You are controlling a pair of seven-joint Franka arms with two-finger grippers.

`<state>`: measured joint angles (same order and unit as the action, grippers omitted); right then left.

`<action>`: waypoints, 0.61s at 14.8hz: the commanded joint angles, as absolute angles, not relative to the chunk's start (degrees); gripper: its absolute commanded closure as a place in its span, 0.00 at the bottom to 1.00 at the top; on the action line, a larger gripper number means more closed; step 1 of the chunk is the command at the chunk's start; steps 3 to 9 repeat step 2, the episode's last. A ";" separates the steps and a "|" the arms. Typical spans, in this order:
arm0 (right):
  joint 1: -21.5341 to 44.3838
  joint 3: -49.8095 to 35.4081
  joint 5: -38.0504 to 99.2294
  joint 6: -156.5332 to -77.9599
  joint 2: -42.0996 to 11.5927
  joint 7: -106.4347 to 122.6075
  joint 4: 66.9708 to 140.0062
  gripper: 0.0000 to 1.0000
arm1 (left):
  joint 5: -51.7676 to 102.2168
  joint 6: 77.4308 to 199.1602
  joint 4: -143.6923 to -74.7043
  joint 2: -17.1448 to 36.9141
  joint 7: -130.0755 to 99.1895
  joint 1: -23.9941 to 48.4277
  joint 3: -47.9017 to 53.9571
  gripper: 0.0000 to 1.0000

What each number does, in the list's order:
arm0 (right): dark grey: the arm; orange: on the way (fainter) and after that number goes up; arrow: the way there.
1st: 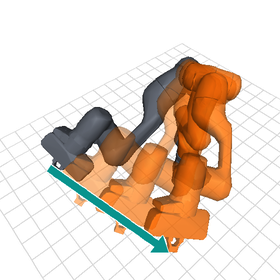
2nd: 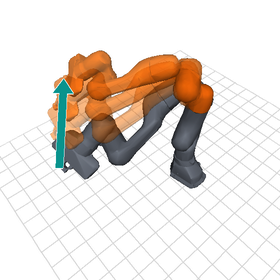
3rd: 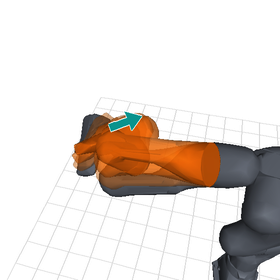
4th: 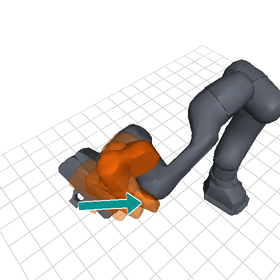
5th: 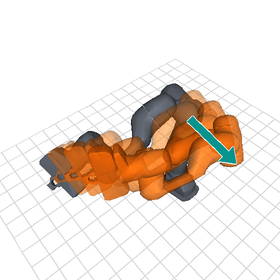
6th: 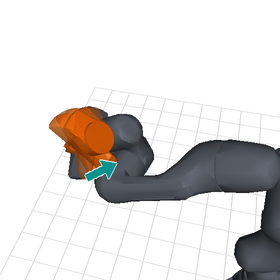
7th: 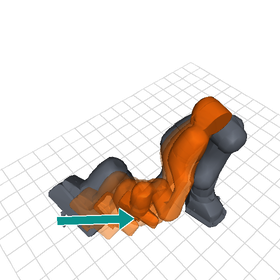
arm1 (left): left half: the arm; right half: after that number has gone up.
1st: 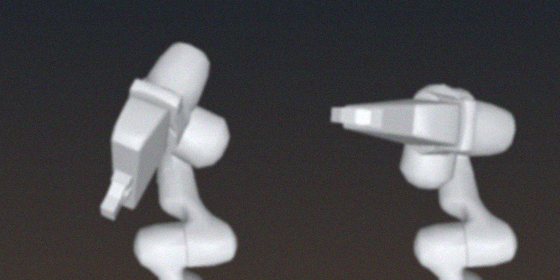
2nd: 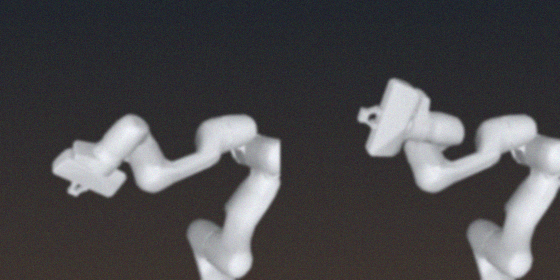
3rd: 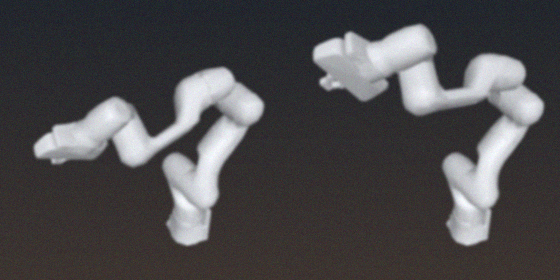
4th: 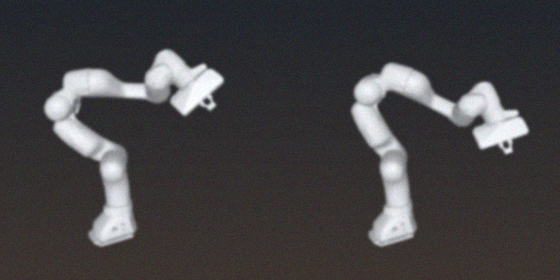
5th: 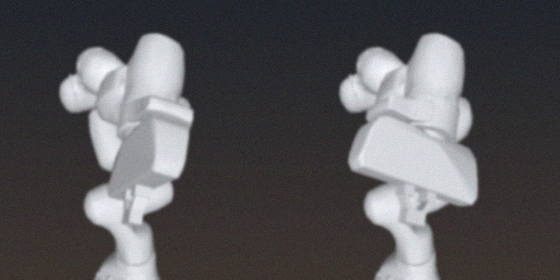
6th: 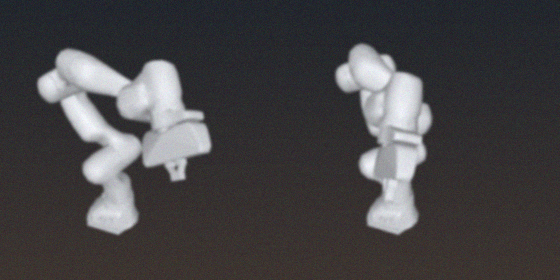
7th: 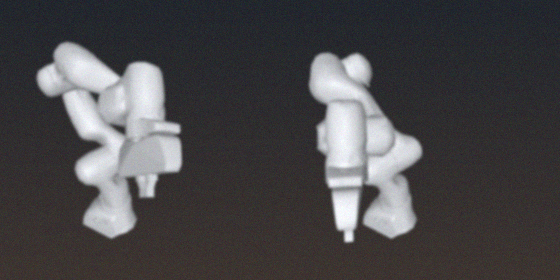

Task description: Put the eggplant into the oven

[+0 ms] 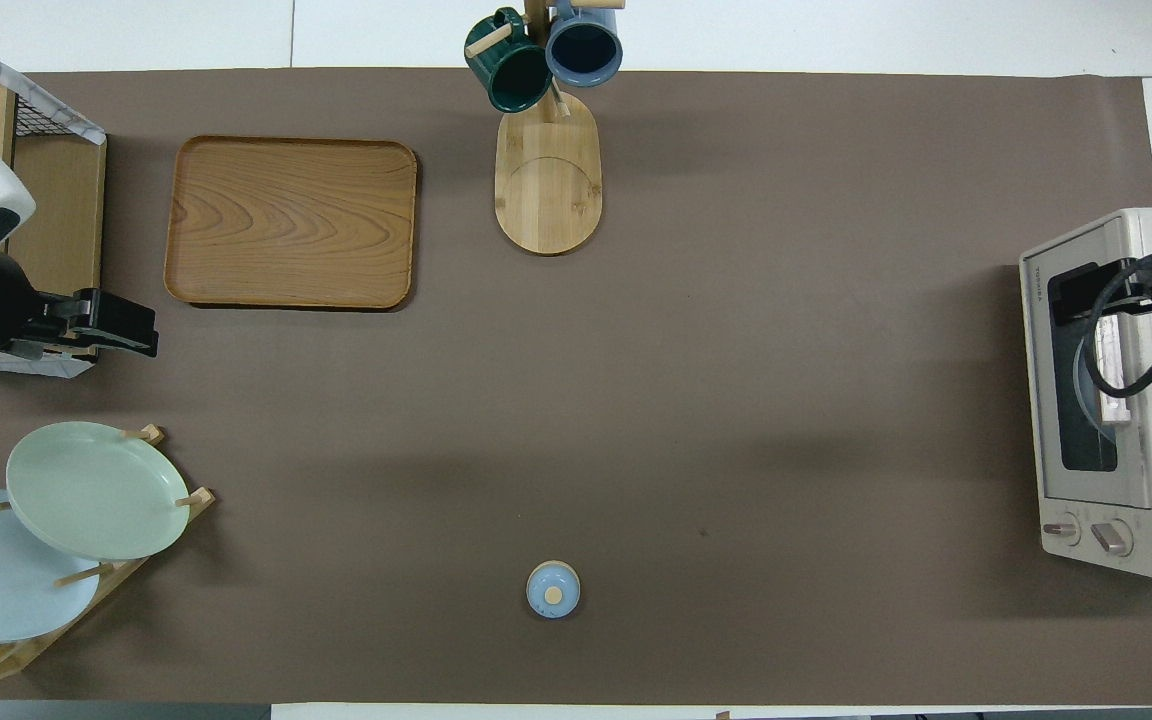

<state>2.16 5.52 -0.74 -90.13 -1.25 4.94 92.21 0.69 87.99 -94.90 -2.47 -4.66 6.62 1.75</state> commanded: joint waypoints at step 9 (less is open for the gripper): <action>1.93 5.36 -0.35 -90.53 -0.53 4.66 92.99 0.00 | -0.70 88.07 -95.10 -3.08 -4.57 6.86 1.58 0.00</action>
